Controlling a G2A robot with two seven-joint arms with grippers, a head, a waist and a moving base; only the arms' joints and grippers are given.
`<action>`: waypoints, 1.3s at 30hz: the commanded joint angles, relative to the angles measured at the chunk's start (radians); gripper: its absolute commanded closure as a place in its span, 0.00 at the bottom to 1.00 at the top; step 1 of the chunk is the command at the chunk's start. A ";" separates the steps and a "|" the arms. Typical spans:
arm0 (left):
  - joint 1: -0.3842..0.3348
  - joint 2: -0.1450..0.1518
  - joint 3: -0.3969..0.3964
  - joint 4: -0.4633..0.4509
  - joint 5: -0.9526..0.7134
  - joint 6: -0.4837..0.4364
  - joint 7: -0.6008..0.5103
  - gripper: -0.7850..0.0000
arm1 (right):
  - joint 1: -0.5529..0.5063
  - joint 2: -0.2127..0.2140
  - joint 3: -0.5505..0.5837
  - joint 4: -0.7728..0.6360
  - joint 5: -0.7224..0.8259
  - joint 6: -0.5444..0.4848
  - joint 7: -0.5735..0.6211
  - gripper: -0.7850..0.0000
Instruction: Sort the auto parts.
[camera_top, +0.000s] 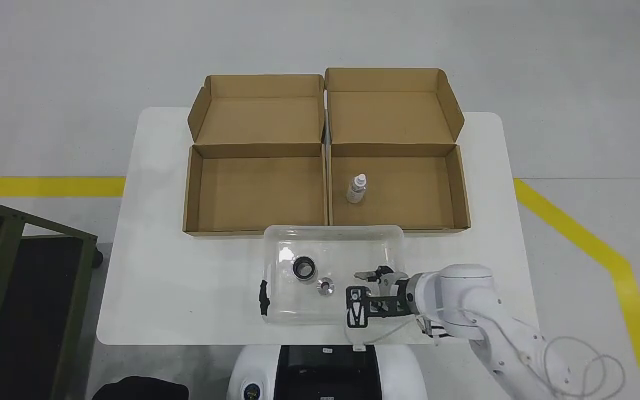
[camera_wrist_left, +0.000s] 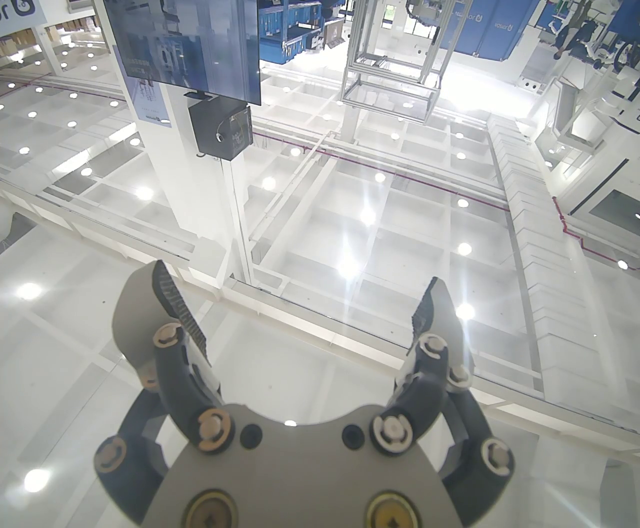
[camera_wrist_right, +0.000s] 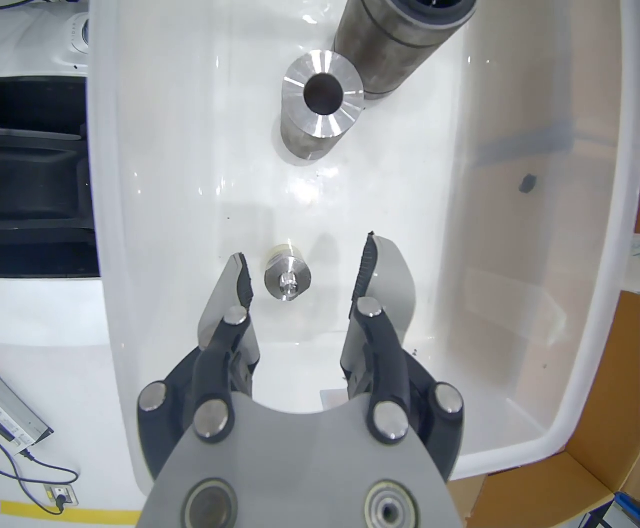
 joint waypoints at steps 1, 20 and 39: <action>0.000 0.000 0.000 0.000 0.000 0.000 0.000 0.00 | 0.006 0.005 -0.007 0.000 0.003 0.003 0.003 0.51; 0.000 0.000 0.000 0.000 0.000 0.000 0.000 0.00 | 0.088 0.056 -0.111 0.026 0.036 0.033 0.033 0.87; 0.000 0.000 0.000 0.000 0.000 0.000 0.000 0.00 | 0.146 0.062 -0.079 -0.056 0.117 0.152 -0.005 1.00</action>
